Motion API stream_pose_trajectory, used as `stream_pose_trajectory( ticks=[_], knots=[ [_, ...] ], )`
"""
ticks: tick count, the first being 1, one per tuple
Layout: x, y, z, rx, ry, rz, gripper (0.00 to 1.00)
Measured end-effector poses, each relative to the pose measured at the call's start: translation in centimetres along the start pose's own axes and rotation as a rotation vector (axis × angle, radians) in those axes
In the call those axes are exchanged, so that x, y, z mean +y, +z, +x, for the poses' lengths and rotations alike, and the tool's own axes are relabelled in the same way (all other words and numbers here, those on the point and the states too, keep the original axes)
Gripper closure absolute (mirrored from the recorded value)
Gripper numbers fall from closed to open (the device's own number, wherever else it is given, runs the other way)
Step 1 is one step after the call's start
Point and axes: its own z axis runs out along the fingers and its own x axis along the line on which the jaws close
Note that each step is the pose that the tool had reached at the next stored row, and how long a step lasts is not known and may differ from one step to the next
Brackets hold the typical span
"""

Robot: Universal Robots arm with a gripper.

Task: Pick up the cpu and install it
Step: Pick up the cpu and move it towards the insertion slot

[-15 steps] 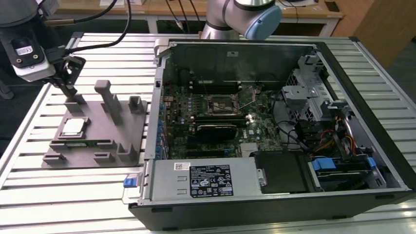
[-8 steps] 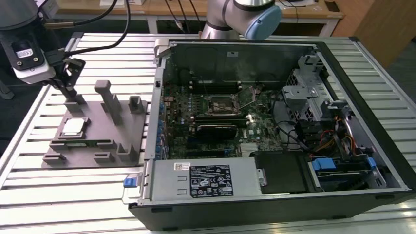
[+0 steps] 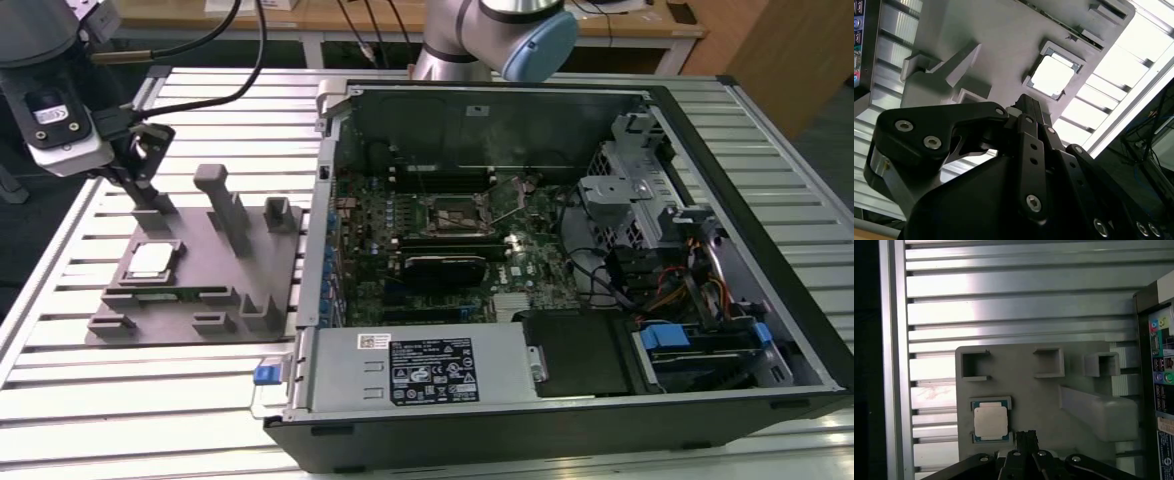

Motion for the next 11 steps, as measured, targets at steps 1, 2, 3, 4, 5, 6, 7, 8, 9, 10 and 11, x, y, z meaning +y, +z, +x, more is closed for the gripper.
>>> stream_pose_trajectory(
  ticks=[1, 2, 3, 4, 5, 6, 7, 8, 9, 10, 11],
  knots=[
    [0.00, 0.05, 0.03, 0.0000, 0.000, 0.0000, 0.89],
    [-0.01, 0.10, 0.05, 0.0000, 0.000, 0.0000, 0.89],
    [-0.01, 0.15, 0.08, 0.0000, 0.000, 0.0000, 0.89],
    [-0.02, 0.21, 0.12, 0.0000, 0.000, 0.0001, 0.89],
    [-0.02, 0.28, 0.16, 0.0000, 0.000, 0.0000, 0.89],
    [-0.03, 0.35, 0.20, 0.0000, 0.000, 0.0000, 0.89],
    [-0.04, 0.43, 0.23, -0.0001, 0.000, 0.0000, 0.89],
    [-0.04, 0.51, 0.27, -0.0001, 0.000, -0.0001, 0.89],
    [-0.05, 0.58, 0.31, -0.0001, 0.000, 0.0000, 0.89],
    [-0.06, 0.66, 0.34, 0.0000, 0.000, -0.0001, 0.89],
    [-0.06, 0.73, 0.38, 0.0000, 0.000, 0.0000, 0.89]
  ],
)
